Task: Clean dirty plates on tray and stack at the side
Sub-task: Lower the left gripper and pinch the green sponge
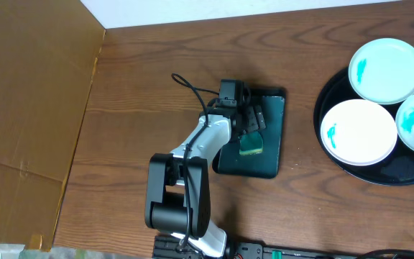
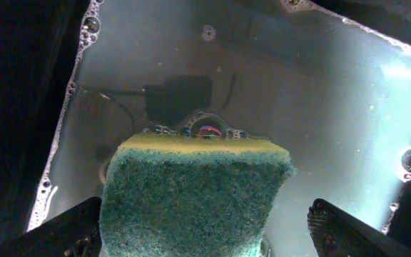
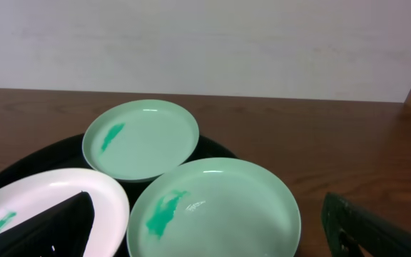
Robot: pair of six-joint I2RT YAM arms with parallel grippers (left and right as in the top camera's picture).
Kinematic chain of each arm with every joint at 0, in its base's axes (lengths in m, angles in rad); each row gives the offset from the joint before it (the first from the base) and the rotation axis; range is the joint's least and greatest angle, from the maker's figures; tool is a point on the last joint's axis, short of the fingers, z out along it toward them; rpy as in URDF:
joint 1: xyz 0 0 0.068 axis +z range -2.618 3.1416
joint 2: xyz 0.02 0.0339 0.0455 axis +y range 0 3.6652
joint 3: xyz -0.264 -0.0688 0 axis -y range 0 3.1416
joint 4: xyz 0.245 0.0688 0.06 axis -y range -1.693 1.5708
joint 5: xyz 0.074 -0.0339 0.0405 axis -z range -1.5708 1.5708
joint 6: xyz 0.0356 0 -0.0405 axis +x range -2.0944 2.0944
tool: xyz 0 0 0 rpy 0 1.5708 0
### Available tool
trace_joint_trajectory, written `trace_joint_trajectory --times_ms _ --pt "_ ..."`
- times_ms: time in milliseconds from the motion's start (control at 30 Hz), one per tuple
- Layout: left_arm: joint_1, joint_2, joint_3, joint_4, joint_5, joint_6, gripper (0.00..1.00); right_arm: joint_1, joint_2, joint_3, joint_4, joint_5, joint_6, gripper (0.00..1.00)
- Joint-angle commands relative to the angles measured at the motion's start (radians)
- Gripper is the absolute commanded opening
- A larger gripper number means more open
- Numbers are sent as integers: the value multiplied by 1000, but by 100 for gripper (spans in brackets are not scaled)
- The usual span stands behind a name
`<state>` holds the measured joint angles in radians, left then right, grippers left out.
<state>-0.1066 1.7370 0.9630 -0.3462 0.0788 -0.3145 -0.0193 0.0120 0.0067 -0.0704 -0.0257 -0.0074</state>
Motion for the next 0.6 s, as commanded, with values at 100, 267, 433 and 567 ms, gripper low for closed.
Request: trace_joint_trajectory --times_ms 100,267,433,567 --pt "-2 49 23 -6 -52 5 90 13 -5 0 -5 6 6 99" --pt "-2 69 23 -6 -66 4 86 13 -5 0 -5 6 6 99" --pt "-2 68 23 -7 -66 4 58 13 -5 0 -5 6 6 99" --pt "-2 63 23 -9 -64 3 14 13 -5 0 -5 6 6 99"
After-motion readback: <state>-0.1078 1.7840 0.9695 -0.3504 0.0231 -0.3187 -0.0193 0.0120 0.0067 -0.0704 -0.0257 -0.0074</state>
